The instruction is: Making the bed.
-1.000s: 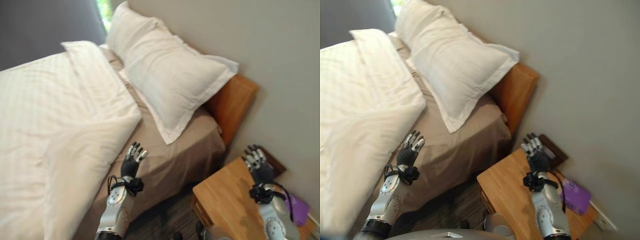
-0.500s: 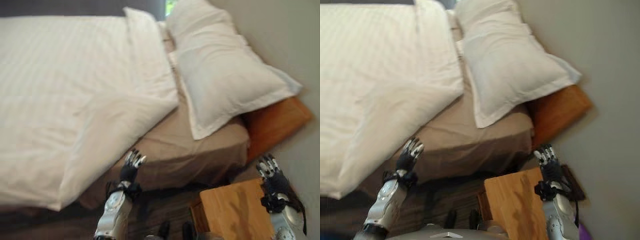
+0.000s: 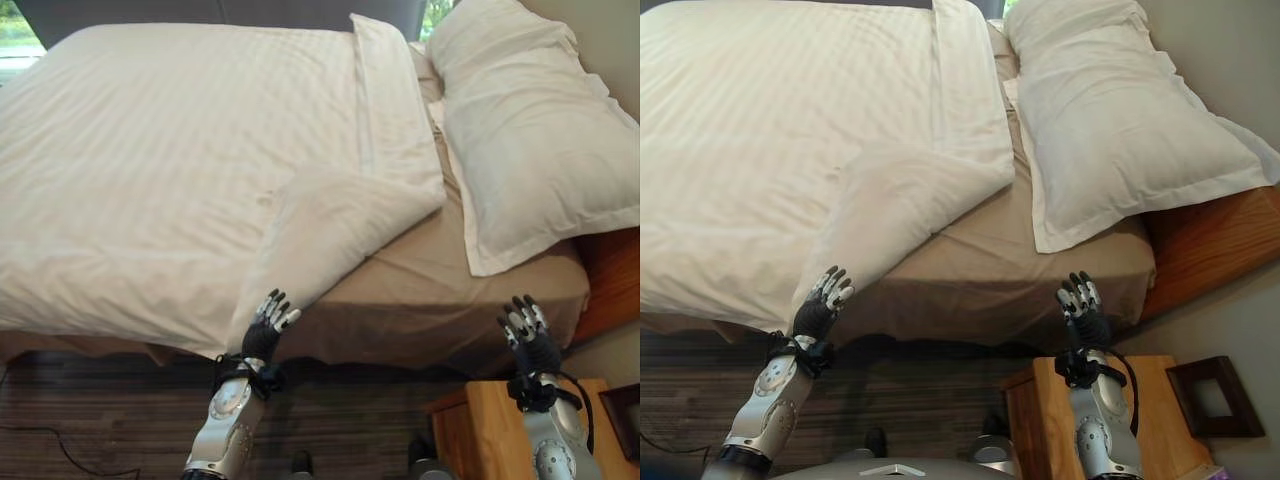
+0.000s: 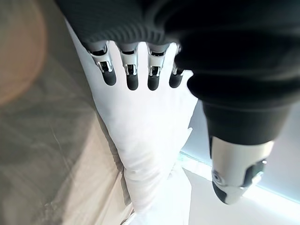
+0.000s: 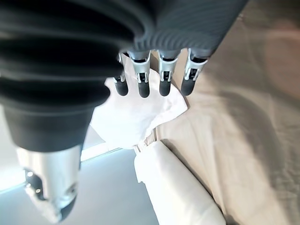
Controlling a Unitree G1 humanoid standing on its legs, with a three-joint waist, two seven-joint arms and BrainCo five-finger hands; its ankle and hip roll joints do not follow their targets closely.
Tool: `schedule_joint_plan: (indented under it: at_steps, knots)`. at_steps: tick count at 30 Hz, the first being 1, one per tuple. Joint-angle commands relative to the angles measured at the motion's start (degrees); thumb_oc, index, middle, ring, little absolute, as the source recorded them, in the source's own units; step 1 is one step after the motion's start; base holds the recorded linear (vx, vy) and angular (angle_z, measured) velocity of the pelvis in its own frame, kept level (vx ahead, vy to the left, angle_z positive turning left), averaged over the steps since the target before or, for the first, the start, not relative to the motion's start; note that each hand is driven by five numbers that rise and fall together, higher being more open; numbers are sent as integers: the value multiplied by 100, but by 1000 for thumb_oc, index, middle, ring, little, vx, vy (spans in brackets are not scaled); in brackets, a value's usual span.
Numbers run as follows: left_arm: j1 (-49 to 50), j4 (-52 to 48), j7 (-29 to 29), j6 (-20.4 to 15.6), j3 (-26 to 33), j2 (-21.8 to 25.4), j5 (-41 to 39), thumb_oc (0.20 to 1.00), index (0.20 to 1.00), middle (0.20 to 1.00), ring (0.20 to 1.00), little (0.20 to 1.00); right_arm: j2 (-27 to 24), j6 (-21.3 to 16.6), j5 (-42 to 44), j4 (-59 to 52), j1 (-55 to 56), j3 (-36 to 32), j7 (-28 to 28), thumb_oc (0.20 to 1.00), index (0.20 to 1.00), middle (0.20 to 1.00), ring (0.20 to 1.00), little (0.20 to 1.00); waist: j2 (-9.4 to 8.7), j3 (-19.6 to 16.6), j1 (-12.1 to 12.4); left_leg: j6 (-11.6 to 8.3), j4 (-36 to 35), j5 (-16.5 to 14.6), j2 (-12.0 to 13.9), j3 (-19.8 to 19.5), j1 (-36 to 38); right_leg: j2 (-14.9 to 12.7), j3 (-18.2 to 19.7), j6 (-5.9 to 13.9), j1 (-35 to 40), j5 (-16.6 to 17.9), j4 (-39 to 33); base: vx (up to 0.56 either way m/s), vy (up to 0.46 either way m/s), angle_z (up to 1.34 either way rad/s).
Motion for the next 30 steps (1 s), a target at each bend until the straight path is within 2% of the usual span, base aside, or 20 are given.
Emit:
schedule_joint_plan:
  at_steps: [1, 2, 4, 6, 7, 8, 9, 10, 11, 12, 14, 17, 18, 19, 20, 21, 23, 25, 26, 30]
  knots:
    - [-107, -148, -51, -272, 289, -4, 12, 1000, 1000, 1000, 1000, 1000, -157, -282, 42, -467, -35, -148, -9, 1000, 1000, 1000, 1000, 1000, 309, -102, -138, -153, -36, 388, 650, 430, 201, 179, 248, -14, -476, 153, 1184, 46, 372, -12]
    - [-97, -172, -5, -311, 349, 93, 153, 1000, 1000, 1000, 1000, 1000, -152, -258, -68, -458, -62, -60, 37, 1000, 1000, 1000, 1000, 1000, 301, -28, -161, -79, -43, 351, 610, 479, 257, 153, 404, 67, -734, 413, 1574, -17, 392, -33]
    - [-154, -294, 138, -351, 541, 369, 485, 1000, 1000, 1000, 1000, 1000, -112, -195, -359, -379, -169, 180, 40, 1000, 1000, 1000, 1000, 1000, 349, 106, -120, 30, -88, 307, 568, 630, 362, 111, 609, 172, -1151, 698, 2218, -47, 245, -63]
    - [-169, -353, 221, -377, 638, 466, 659, 1000, 1000, 1000, 1000, 1000, -28, -175, -271, -349, -211, 285, 72, 1000, 1000, 1000, 1000, 1000, 369, 132, -113, 33, -96, 284, 561, 676, 399, 207, 693, 181, -1274, 617, 2280, 49, 128, -73]
    - [-146, -387, 298, -431, 851, 587, 958, 1000, 1000, 1000, 1000, 1000, 19, -120, -179, -340, -157, 416, 207, 1000, 1000, 1000, 1000, 1000, 389, 71, -162, 5, -154, 268, 527, 697, 512, 501, 637, 110, -1310, 312, 1859, 136, 86, -54]
    - [-148, -401, 325, -440, 959, 633, 1034, 1000, 1000, 1000, 1000, 1000, -14, -107, -155, -327, -114, 456, 271, 1000, 1000, 1000, 1000, 1000, 374, 14, -171, 0, -194, 263, 488, 731, 548, 636, 570, 39, -1305, 221, 1572, 142, 86, -45]
    - [-137, -407, 325, -437, 964, 631, 1036, 1000, 1000, 1000, 1000, 1000, -17, -109, -153, -325, -110, 462, 273, 1000, 1000, 1000, 1000, 1000, 387, 19, -182, -5, -207, 261, 504, 726, 569, 650, 556, 34, -1271, 226, 1542, 124, 4, -26]
    - [-270, -361, 557, -424, 1072, 742, 1247, 1000, 1000, 1000, 1000, 1000, -66, -69, -95, -363, 16, 563, 330, 1000, 1000, 1000, 1000, 1000, 323, -2, -236, -47, -222, 208, 439, 687, 591, 741, 576, -97, -1297, 164, 1062, 108, -24, -14]
    - [-356, -346, 606, -417, 1095, 734, 1306, 1000, 1000, 1000, 1000, 1000, -53, -28, -14, -311, 60, 642, 397, 1000, 1000, 1000, 1000, 1000, 285, -10, -250, -56, -189, 213, 449, 601, 591, 762, 650, -138, -1155, 143, 943, 126, -43, 1]
    - [-453, -259, 672, -398, 1126, 751, 1411, 1000, 1000, 1000, 1000, 1000, -87, 29, 67, -301, 82, 704, 464, 1000, 1000, 1000, 1000, 1000, 271, -49, -253, -73, -204, 263, 451, 551, 548, 824, 759, -188, -1045, 105, 803, 79, -55, 27]
    - [-657, -171, 743, -278, 1218, 867, 1546, 1000, 1000, 1000, 1000, 1000, -233, 130, 168, -387, 160, 726, 624, 1000, 1000, 1000, 1000, 1000, 279, -122, -264, -121, -259, 359, 463, 490, 521, 865, 692, -247, -851, 84, 554, 106, -69, 41]
    - [-961, -62, 746, -170, 1266, 1153, 1856, 1000, 1000, 1000, 1000, 1000, -425, 244, -164, -407, 311, 632, 712, 1000, 1000, 1000, 1000, 1000, 307, -201, -324, -173, -276, 412, 489, 395, 538, 910, 608, -300, -646, 63, 377, 153, -58, 33]
    - [-1356, 99, 856, -133, 1294, 1502, 2186, 1000, 1000, 1000, 1000, 1000, -466, 285, -155, -352, 343, 539, 696, 1000, 1000, 1000, 1000, 1000, 344, -249, -400, -212, -299, 435, 521, 386, 570, 918, 553, -309, -548, 70, 295, 149, -27, 28]
    - [-1509, 249, 907, -124, 1303, 1616, 2172, 1000, 1000, 1000, 1000, 1000, -473, 300, -95, -345, 352, 547, 716, 1000, 1000, 1000, 1000, 1000, 364, -260, -438, -224, -317, 440, 531, 400, 586, 920, 540, -303, -544, 82, 272, 184, -27, 22]
    - [-1713, 455, 916, -119, 1274, 1789, 2212, 1000, 1000, 1000, 1000, 1000, -486, 334, -51, -350, 387, 584, 781, 1000, 1000, 1000, 1000, 1000, 385, -262, -486, -239, -320, 432, 539, 418, 585, 925, 557, -304, -544, 90, 239, 115, -11, 2]
    - [-2246, 1122, 1035, -96, 1220, 2262, 2195, 1000, 1000, 1000, 1000, 1000, -562, 363, -66, -411, 520, 673, 946, 1000, 1000, 1000, 1000, 1000, 424, -263, -590, -272, -320, 436, 553, 469, 557, 936, 564, -295, -581, 114, 167, 74, -5, -2]
    - [-2559, 1570, 1078, -145, 1138, 2477, 2057, 1000, 1000, 1000, 1000, 1000, -580, 364, -55, -439, 582, 713, 1006, 1000, 1000, 1000, 1000, 1000, 434, -250, -639, -291, -320, 447, 558, 503, 504, 940, 569, -287, -637, 144, 131, 7, 2, -10]
    - [-3482, 2770, 1158, -120, 807, 3053, 1837, 1000, 1000, 1000, 1000, 1000, -648, 385, 10, -355, 728, 847, 1059, 1000, 1000, 1000, 1000, 1000, 478, -177, -818, -336, -320, 457, 571, 610, 319, 958, 618, -259, -867, 251, 41, -57, 14, -13]
    - [-3517, 2796, 1155, -130, 778, 3059, 1830, 1000, 1000, 1000, 1000, 1000, -636, 386, 9, -356, 728, 838, 1059, 1000, 1000, 1000, 1000, 1000, 473, -183, -804, -336, -320, 458, 571, 612, 307, 958, 619, -260, -879, 253, 42, -40, 7, -4]
    - [-4755, 4600, 902, 28, 225, 3504, 1161, 1000, 1000, 1000, 1000, 1000, -739, 498, 142, -261, 832, 1032, 1051, 1000, 1000, 1000, 1000, 1000, 545, -113, -1015, -402, -320, 479, 581, 779, 75, 976, 724, -197, -1127, 399, -131, 1, 10, -25]
